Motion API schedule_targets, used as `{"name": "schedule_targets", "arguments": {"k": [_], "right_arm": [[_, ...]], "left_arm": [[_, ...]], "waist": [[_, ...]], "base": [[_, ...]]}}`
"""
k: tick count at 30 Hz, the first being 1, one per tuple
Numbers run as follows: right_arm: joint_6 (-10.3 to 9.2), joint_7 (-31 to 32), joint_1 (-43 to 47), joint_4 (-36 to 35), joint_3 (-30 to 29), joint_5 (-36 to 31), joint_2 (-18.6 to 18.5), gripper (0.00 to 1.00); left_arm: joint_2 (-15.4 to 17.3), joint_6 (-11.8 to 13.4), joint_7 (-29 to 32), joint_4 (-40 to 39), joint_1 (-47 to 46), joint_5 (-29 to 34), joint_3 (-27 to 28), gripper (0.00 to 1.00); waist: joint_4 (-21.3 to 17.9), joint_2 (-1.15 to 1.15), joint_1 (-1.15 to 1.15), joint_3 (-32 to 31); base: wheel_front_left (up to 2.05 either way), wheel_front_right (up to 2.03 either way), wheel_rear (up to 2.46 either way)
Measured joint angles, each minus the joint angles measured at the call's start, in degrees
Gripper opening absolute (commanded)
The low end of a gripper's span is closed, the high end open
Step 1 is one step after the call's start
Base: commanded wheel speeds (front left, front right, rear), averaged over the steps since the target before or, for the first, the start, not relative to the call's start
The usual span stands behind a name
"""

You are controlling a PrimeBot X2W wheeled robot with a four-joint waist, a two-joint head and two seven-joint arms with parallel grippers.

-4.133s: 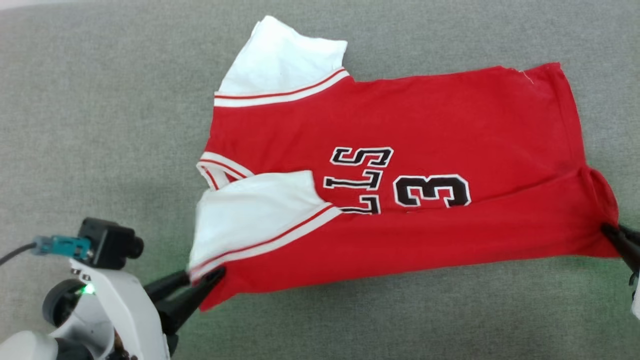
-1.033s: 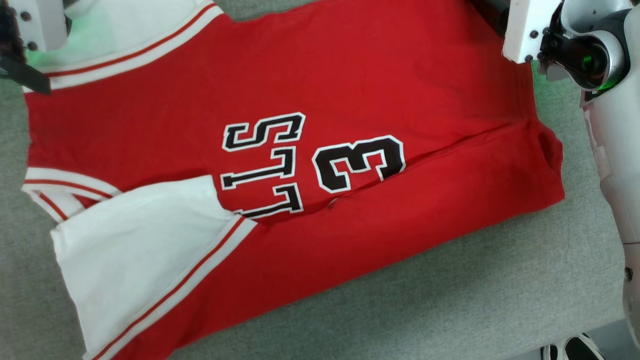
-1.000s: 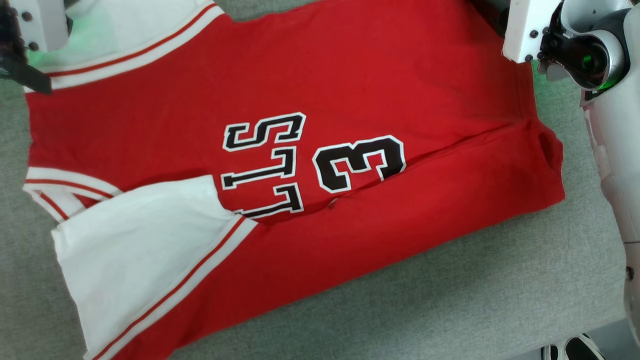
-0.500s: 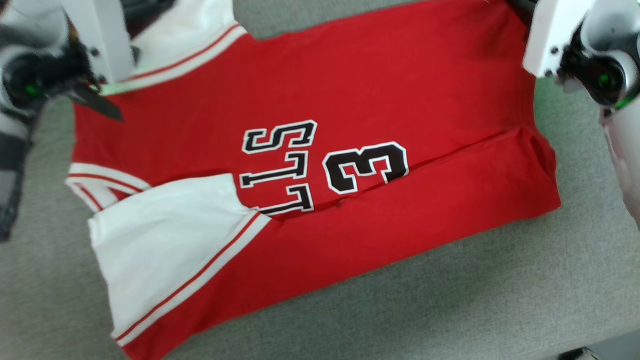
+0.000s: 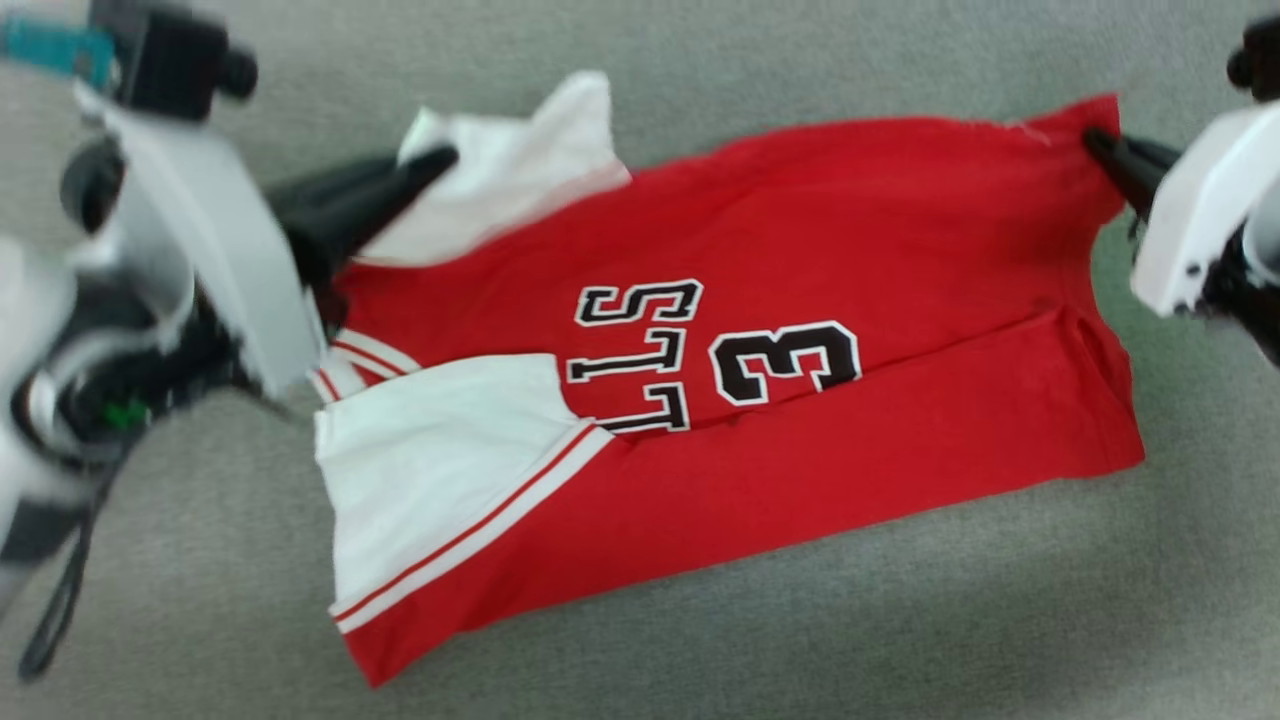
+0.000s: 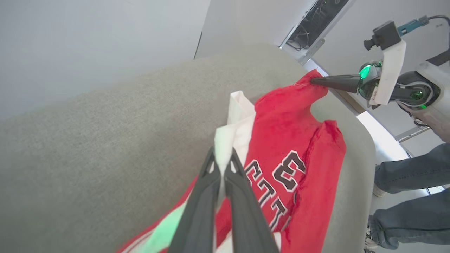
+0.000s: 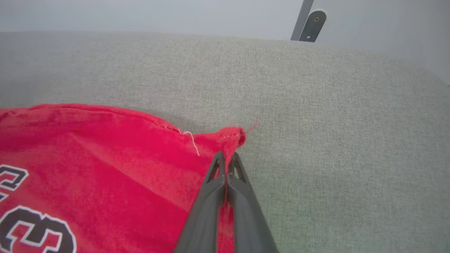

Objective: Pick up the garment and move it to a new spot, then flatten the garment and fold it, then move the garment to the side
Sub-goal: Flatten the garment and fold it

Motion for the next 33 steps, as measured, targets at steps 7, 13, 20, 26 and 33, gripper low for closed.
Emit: {"name": "schedule_targets", "arguments": {"k": [7, 13, 20, 26, 33], "right_arm": [[0.0, 1.7, 8.0, -7.5, -1.7, 0.8, -3.1, 0.0], [0.0, 5.1, 14.7, -13.2, -4.7, 0.6, -4.6, 0.0], [0.0, 8.2, 20.1, -17.4, -9.0, -1.0, -4.0, 0.0], [0.0, 10.5, 22.2, -18.4, -10.2, -2.7, -2.6, 0.1], [0.0, 11.2, 23.1, -19.5, -13.2, -4.1, -1.4, 1.0]], "left_arm": [[5.9, 1.0, -6.6, -10.2, 10.2, -1.4, 0.2, 0.0], [9.3, 3.5, -12.8, -16.1, 19.7, -1.2, -1.0, 0.0], [10.9, 5.5, -17.6, -18.9, 25.6, -0.5, -1.8, 0.0], [9.6, 6.0, -18.4, -18.3, 26.0, 0.4, -2.5, 0.0], [8.0, 7.1, -22.0, -16.9, 27.0, 2.3, -2.4, 0.96]], "waist": [[2.0, 0.0, 0.0, -2.0], [2.4, 0.0, 0.0, -2.1], [2.8, 0.0, 0.0, -1.3], [3.2, 0.0, 0.0, -0.8], [3.4, 0.0, 0.0, -1.7]], "base": [[0.0, 0.0, 0.0], [0.0, 0.0, 0.0], [0.0, 0.0, 0.0], [0.0, 0.0, 0.0], [0.0, 0.0, 0.0]]}}
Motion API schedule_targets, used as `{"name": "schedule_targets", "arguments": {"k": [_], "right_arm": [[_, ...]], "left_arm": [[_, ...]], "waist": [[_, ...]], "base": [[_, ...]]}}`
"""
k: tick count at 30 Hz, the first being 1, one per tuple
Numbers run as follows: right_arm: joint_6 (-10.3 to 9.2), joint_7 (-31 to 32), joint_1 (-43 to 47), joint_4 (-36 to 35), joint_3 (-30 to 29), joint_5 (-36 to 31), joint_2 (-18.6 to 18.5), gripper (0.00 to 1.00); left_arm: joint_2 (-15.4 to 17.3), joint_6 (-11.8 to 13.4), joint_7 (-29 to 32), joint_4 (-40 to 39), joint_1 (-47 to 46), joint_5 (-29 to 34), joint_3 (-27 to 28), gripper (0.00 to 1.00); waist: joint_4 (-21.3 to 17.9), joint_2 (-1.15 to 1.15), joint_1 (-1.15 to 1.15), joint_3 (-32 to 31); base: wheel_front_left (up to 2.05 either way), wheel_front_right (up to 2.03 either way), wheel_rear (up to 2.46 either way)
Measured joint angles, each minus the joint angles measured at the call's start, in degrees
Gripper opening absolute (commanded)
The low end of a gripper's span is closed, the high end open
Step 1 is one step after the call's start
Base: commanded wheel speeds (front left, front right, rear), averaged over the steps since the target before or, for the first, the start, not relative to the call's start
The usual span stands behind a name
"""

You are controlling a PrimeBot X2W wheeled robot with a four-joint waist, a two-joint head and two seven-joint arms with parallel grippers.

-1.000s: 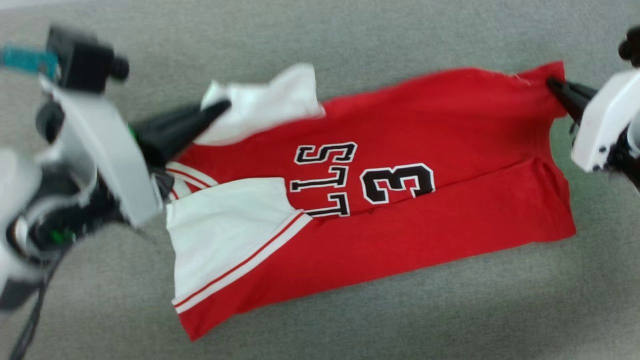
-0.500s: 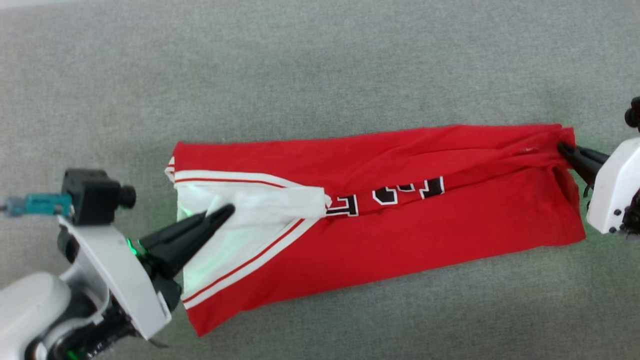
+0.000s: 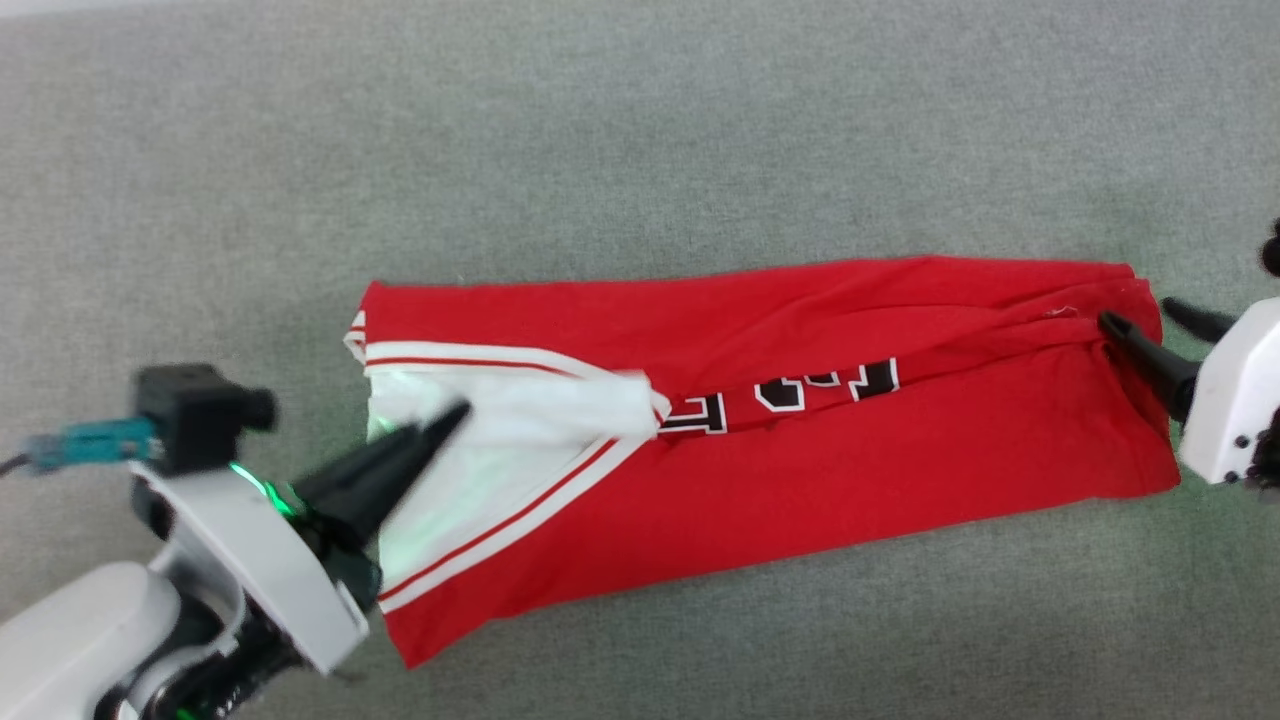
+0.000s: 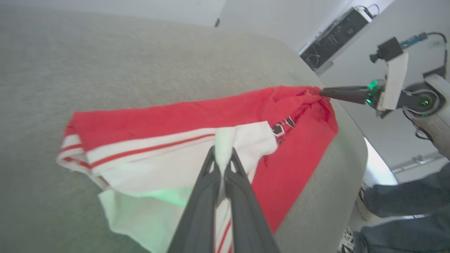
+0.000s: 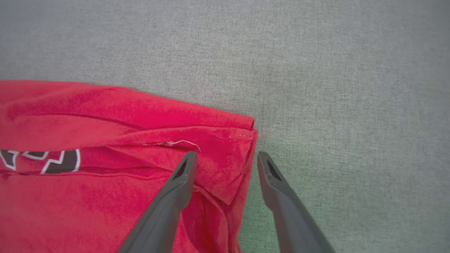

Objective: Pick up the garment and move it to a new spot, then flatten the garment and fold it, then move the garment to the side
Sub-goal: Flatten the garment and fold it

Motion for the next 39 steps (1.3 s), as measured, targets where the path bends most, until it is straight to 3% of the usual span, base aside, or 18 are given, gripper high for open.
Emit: {"name": "schedule_targets", "arguments": {"k": [1, 6, 10, 16, 20, 29, 39], "right_arm": [[0.0, 0.0, 0.0, -0.2, -0.8, 0.0, 0.0, 1.0], [0.0, 3.2, 0.8, -0.8, -3.6, 2.4, -0.2, 1.0], [0.0, 10.0, 2.9, -0.8, -5.4, 5.7, -0.9, 1.0], [0.0, 16.0, 4.9, -1.2, -8.7, 6.4, -2.2, 1.0], [0.0, 18.5, 5.7, -0.4, -11.1, 5.0, -2.2, 1.0], [0.0, 23.7, 6.6, 3.1, -15.3, 2.1, -1.0, 1.0], [0.0, 25.6, 6.8, 6.2, -17.2, -0.5, 1.4, 1.0]], "left_arm": [[-0.3, 0.7, -1.9, 0.4, 0.3, 0.1, 0.7, 1.0], [-1.4, 3.1, -7.5, 1.7, 3.4, -0.8, 2.7, 1.0], [-2.0, 5.6, -9.5, 3.0, 6.1, 0.2, 2.7, 1.0], [-7.4, 7.9, -11.0, 6.3, 11.0, 1.6, 4.3, 1.0], [-12.4, 7.9, -11.3, 9.5, 14.5, 3.9, 6.4, 1.0], [-23.7, 6.4, -11.4, 14.4, 21.4, 14.7, 19.1, 1.0], [-31.7, 5.2, -11.4, 16.5, 25.5, 32.0, 30.1, 1.0]], "waist": [[0.1, 0.0, 0.0, -0.2], [0.8, 0.0, 0.0, -1.7], [2.0, 0.0, 0.0, -2.9], [4.7, 0.0, 0.0, -4.2], [6.8, 0.0, 0.0, -4.8], [11.0, 0.0, 0.0, -6.3], [13.3, 0.0, 0.0, -8.2]], "base": [[0.0, 0.0, 0.0], [0.0, 0.0, 0.0], [0.0, 0.0, 0.0], [0.0, 0.0, 0.0], [0.0, 0.0, 0.0], [0.0, 0.0, 0.0], [0.0, 0.0, 0.0]]}}
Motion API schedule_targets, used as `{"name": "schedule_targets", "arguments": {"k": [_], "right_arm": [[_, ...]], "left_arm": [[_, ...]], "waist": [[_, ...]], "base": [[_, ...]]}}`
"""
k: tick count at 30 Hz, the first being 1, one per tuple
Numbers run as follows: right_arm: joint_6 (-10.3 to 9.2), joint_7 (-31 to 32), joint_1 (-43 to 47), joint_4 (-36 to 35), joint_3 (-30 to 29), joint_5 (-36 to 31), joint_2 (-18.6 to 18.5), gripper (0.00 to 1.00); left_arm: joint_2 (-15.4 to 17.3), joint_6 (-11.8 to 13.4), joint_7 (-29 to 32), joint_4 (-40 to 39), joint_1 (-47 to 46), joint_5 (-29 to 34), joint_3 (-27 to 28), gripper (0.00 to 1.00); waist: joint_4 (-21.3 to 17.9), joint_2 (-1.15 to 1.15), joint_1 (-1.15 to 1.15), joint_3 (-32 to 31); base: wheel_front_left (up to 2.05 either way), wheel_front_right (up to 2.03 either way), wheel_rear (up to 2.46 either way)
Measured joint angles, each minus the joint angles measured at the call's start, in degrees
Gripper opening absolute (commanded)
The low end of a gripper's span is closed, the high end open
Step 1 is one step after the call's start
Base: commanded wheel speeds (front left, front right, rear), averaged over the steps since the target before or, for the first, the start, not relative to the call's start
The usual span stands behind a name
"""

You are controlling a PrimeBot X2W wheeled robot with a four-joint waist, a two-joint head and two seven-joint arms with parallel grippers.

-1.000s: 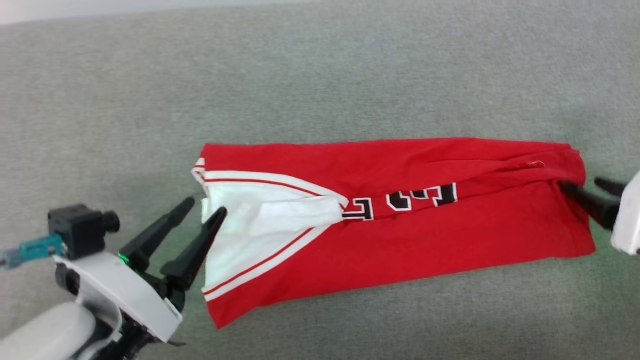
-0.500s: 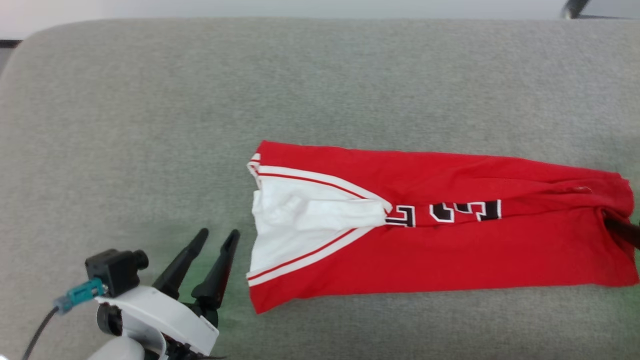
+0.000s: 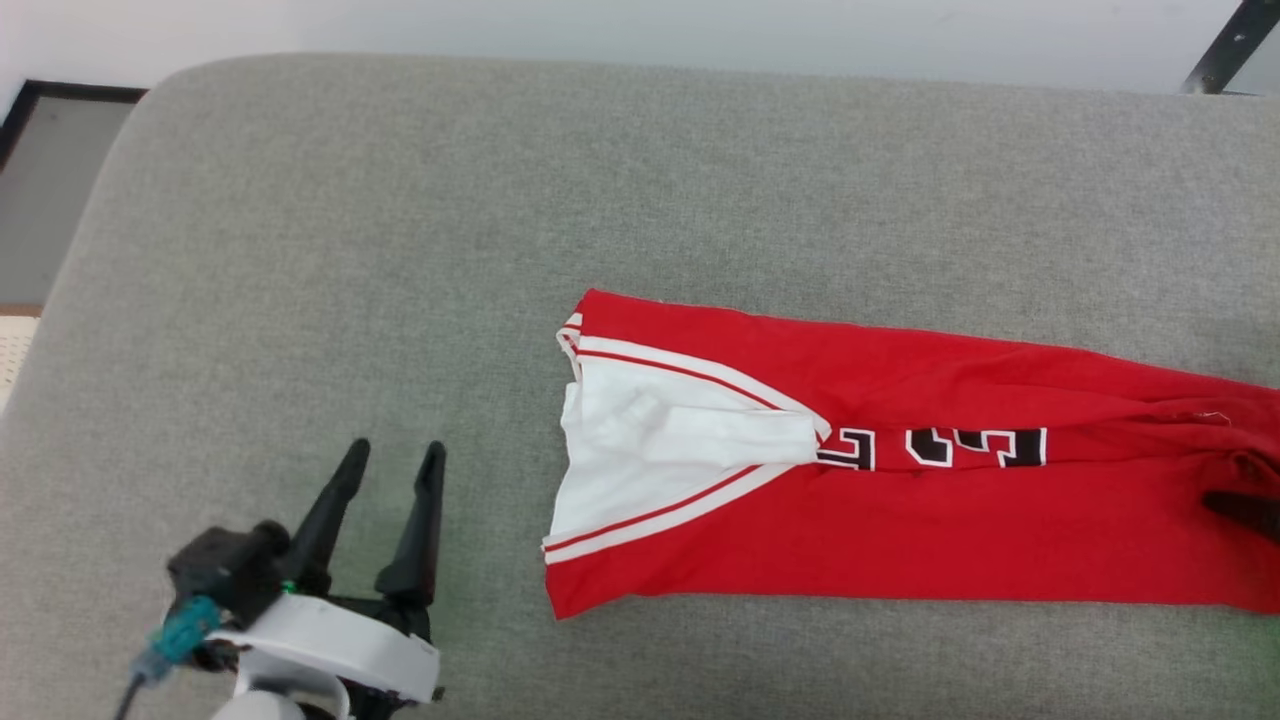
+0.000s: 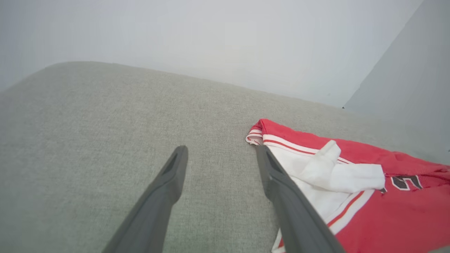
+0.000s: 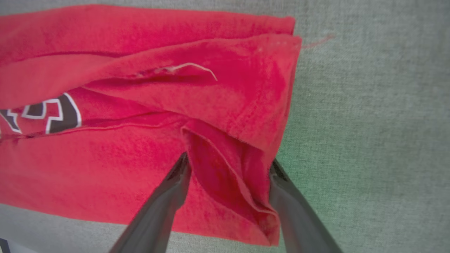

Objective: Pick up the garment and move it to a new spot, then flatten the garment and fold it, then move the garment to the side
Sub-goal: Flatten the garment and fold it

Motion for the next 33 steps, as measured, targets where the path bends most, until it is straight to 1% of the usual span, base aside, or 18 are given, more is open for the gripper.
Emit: {"name": "schedule_targets", "arguments": {"k": [2, 4, 5, 8, 10, 15, 16, 17, 18, 19, 23, 27, 33], "right_arm": [[0.0, 0.1, -0.1, 0.3, -0.4, -0.4, 0.5, 1.0], [0.0, 0.1, -0.3, 0.5, -0.8, -0.7, 0.7, 1.0], [0.0, 0.2, -0.6, 0.7, -1.0, -0.9, 0.9, 1.0], [0.0, 0.3, -0.9, 0.9, -2.2, -1.2, 1.2, 1.0], [0.0, 0.1, -1.4, 1.2, -3.2, -1.4, 1.6, 1.0], [0.0, 0.1, -2.1, 1.9, -4.7, -3.2, 3.1, 1.0], [0.0, 0.1, -2.4, 2.1, -4.8, -3.5, 3.4, 0.95], [0.0, 0.1, -2.8, 2.5, -5.1, -3.9, 3.7, 0.41], [0.0, 0.3, -3.1, 2.8, -5.0, -4.1, 3.9, 0.18], [0.0, 0.6, -3.3, 3.1, -5.0, -4.4, 4.0, 0.0], [0.0, 0.9, -3.9, 3.4, -5.1, -4.8, 4.2, 0.0], [0.0, 1.0, -4.2, 3.4, -5.2, -4.9, 4.3, 0.0], [0.0, -1.0, -4.6, 3.5, -5.8, -4.4, 5.0, 0.0]], "left_arm": [[-1.3, 0.3, 0.0, -0.1, 0.1, 6.1, 1.5, 1.0], [-3.5, 0.2, 0.0, -0.5, 0.2, 9.1, 4.0, 1.0], [-4.1, 0.2, 0.0, -0.9, 0.3, 12.5, 4.8, 1.0], [-6.4, -0.8, 0.0, -1.3, 1.1, 17.5, 7.1, 1.0], [-8.3, -2.3, 0.0, -0.8, 1.8, 18.5, 8.3, 1.0], [-11.0, -5.4, 0.0, 0.6, 2.1, 21.8, 11.1, 1.0], [-11.6, -6.1, 0.0, 0.6, 2.1, 21.9, 11.7, 1.0], [-12.0, -6.5, 0.0, 1.1, 1.9, 22.4, 12.0, 1.0], [-12.4, -7.0, 0.0, 1.3, 1.8, 23.3, 12.5, 1.0], [-13.0, -7.5, 0.0, 1.5, 1.5, 23.5, 13.0, 1.0], [-15.1, -8.9, 0.0, 2.6, 1.0, 24.9, 14.5, 1.0], [-16.1, -9.9, 0.0, 3.5, 0.9, 26.2, 16.1, 1.0], [-16.8, -11.0, 0.0, 4.1, 1.2, 27.4, 18.4, 1.0]], "waist": [[0.1, 0.0, 0.0, 0.0], [0.0, 0.0, 0.0, 0.1], [0.0, 0.0, 0.0, 0.2], [-0.2, 0.0, 0.0, 0.5], [-0.2, 0.0, 0.0, 0.8], [-0.3, 0.0, 0.0, 1.7], [-0.3, 0.0, 0.0, 1.9], [-0.3, 0.0, 0.0, 2.2], [-0.2, 0.0, 0.0, 2.4], [-0.1, 0.0, 0.0, 2.7], [0.3, 0.0, 0.0, 3.5], [0.4, 0.0, 0.0, 3.8], [-0.4, 0.0, 0.0, 3.2]], "base": [[0.0, 0.0, 0.0], [0.0, 0.0, 0.0], [0.0, 0.0, 0.0], [0.0, 0.0, 0.0], [0.0, 0.0, 0.0], [0.0, 0.0, 0.0], [0.0, 0.0, 0.0], [0.0, 0.0, 0.0], [0.0, 0.0, 0.0], [0.0, 0.0, 0.0], [0.0, 0.0, 0.0], [0.0, 0.0, 0.0], [0.0, 0.0, 0.0]]}}
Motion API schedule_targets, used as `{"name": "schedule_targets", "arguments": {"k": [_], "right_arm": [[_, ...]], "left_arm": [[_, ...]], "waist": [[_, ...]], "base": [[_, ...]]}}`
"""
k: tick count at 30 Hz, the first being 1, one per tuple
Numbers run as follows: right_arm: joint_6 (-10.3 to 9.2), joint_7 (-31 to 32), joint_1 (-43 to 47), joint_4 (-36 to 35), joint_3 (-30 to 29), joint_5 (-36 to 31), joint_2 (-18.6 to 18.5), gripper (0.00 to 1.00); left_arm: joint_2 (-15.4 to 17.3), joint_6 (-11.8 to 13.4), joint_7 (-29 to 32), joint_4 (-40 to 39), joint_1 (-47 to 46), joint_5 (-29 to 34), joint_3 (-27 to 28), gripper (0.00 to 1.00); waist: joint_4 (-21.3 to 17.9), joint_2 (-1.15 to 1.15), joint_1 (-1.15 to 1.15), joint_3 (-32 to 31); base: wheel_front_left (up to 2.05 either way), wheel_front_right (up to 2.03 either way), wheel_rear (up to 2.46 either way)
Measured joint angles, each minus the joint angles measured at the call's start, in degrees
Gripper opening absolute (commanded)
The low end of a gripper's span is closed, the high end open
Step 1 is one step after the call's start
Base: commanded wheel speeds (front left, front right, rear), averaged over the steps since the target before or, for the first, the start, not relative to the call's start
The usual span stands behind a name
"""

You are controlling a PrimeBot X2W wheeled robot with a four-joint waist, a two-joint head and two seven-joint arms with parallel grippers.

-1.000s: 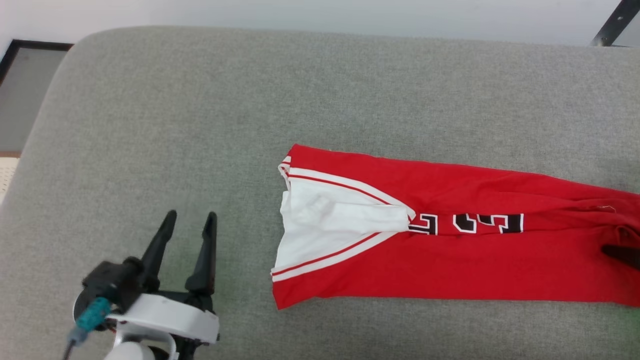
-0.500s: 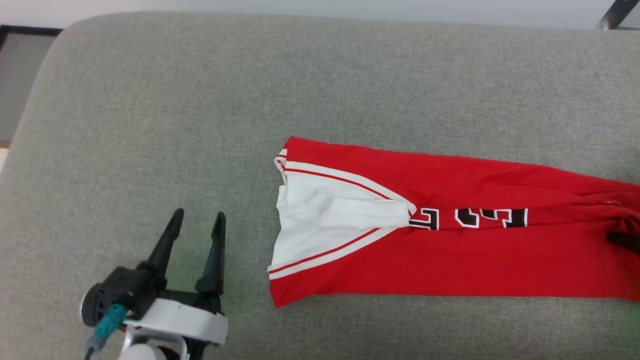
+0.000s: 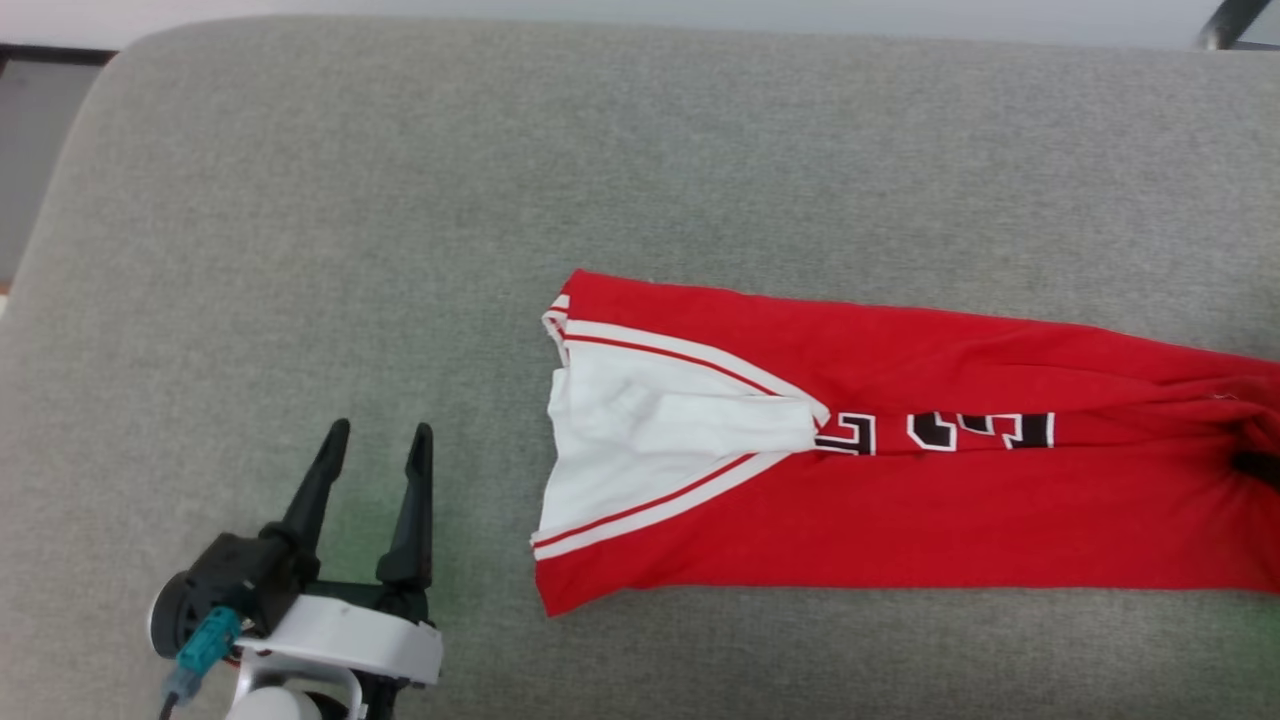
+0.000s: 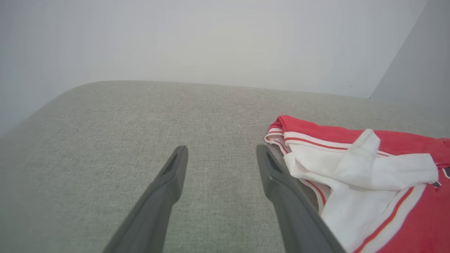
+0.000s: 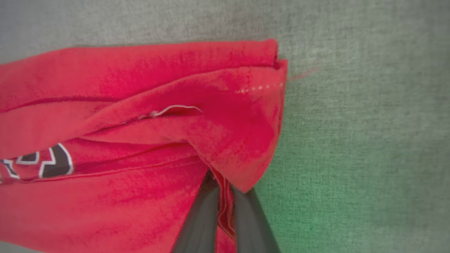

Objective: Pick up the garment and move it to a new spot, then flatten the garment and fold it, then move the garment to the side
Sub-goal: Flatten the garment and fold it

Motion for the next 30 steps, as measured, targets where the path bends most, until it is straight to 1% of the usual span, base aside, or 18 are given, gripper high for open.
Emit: {"name": "schedule_targets", "arguments": {"k": [5, 7, 13, 17, 20, 24, 28, 30], "right_arm": [[0.0, -1.5, -0.3, -0.3, -1.4, 0.6, 0.1, 0.0], [0.0, -2.1, -0.6, -0.6, -2.6, 0.6, -0.4, 0.0], [0.0, -3.3, -0.7, -1.9, -6.2, -0.2, -3.1, 0.0], [0.0, -4.6, 0.1, -2.3, -9.2, -0.9, -5.6, 0.0], [0.0, -5.4, 0.5, -2.2, -9.8, -0.7, -6.4, 0.0], [0.0, -6.3, 1.2, -2.6, -6.9, 1.6, -6.9, 0.0], [0.0, -7.9, 1.5, -4.5, -1.4, 5.5, -7.4, 0.0], [0.0, -8.0, 1.5, -6.3, 1.4, 8.5, -7.6, 0.0]], "left_arm": [[-0.1, -0.4, 0.0, -0.1, 0.3, 0.5, 1.6, 1.0], [0.0, -0.6, 0.0, -0.3, 0.4, 0.9, 2.0, 1.0], [0.6, -0.9, 0.0, -0.6, 0.6, 1.3, 3.1, 1.0], [0.8, -0.9, 0.0, -0.9, 0.8, 1.4, 3.5, 1.0], [0.8, -1.0, 0.0, -0.6, 1.1, 1.4, 3.7, 1.0], [0.5, -1.1, 0.0, -0.1, 1.2, 1.5, 3.5, 1.0], [0.0, -1.1, 0.0, 0.4, 1.5, 1.5, 3.2, 1.0], [-0.3, -1.1, 0.0, 0.6, 1.7, 1.6, 3.3, 1.0]], "waist": [[-1.3, 0.0, 0.0, -0.3], [-1.9, 0.0, 0.0, -0.3], [-3.5, 0.0, 0.0, 0.4], [-4.4, 0.0, 0.0, 0.9], [-5.1, 0.0, 0.0, 1.0], [-5.9, 0.0, 0.0, 0.3], [-6.3, 0.0, 0.0, -1.1], [-6.5, 0.0, 0.0, -1.9]], "base": [[0.0, 0.0, 0.0], [0.0, 0.0, 0.0], [0.0, 0.0, 0.0], [0.0, 0.0, 0.0], [0.0, 0.0, 0.0], [0.0, 0.0, 0.0], [0.0, 0.0, 0.0], [0.0, 0.0, 0.0]]}}
